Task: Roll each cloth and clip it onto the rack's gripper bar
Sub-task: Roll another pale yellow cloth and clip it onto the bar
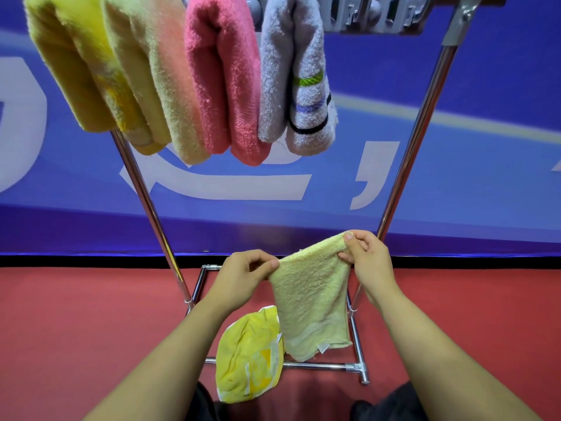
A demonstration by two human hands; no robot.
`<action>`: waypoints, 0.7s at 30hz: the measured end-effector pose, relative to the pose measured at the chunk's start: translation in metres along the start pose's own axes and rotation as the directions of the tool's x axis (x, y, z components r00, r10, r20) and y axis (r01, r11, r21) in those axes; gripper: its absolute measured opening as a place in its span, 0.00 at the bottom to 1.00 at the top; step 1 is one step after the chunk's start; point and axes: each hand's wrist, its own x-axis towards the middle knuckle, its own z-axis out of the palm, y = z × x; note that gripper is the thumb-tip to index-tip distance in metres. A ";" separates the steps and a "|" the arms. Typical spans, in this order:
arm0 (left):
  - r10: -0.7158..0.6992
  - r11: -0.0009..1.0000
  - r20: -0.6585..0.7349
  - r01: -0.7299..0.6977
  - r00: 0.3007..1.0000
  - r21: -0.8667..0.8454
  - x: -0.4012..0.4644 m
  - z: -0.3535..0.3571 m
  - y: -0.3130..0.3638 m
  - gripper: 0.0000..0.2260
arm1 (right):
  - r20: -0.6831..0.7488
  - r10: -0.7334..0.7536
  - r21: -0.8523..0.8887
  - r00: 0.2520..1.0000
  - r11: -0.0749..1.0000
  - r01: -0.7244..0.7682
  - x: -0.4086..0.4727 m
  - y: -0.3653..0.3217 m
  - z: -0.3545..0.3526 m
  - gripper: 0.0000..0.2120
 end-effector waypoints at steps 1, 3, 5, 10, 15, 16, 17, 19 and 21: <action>0.023 0.998 0.018 -0.024 1.000 0.056 -0.001 0.001 0.002 0.02 | -0.001 0.002 -0.006 1.000 1.000 -0.002 0.001 0.001 -0.001 0.04; 0.064 0.981 0.089 -0.079 0.994 0.180 -0.004 0.004 0.008 0.07 | -0.009 0.005 -0.011 1.000 1.000 -0.005 0.002 0.003 -0.002 0.04; 0.096 0.951 0.227 -0.156 0.969 0.265 -0.007 0.007 0.015 0.18 | -0.013 0.007 -0.020 1.000 1.000 -0.007 0.004 0.005 -0.003 0.04; 0.124 0.782 0.511 -0.401 0.851 0.477 -0.012 0.020 0.029 0.29 | 0.029 -0.006 -0.108 1.000 0.994 0.009 0.004 0.012 -0.003 0.07; -0.028 0.769 0.560 -0.341 0.828 0.541 -0.014 0.029 0.025 0.30 | 0.071 0.000 -0.161 0.997 0.987 0.011 0.000 0.018 0.002 0.06; -0.057 0.783 0.544 -0.300 0.837 0.545 -0.013 0.030 0.025 0.29 | 0.076 0.002 -0.161 0.997 0.987 0.010 0.000 0.017 0.003 0.06; -0.082 0.799 0.528 -0.261 0.845 0.541 -0.012 0.031 0.024 0.29 | 0.078 0.005 -0.160 0.997 0.987 0.008 0.000 0.017 0.003 0.06; -0.116 0.867 0.498 -0.157 0.860 0.473 -0.011 0.031 0.021 0.29 | 0.084 0.009 -0.159 0.996 0.987 0.005 0.000 0.017 0.003 0.06; -0.139 0.944 0.469 -0.027 0.872 0.330 -0.010 0.030 0.016 0.28 | 0.096 0.013 -0.167 0.995 0.986 0.003 -0.001 0.016 0.003 0.07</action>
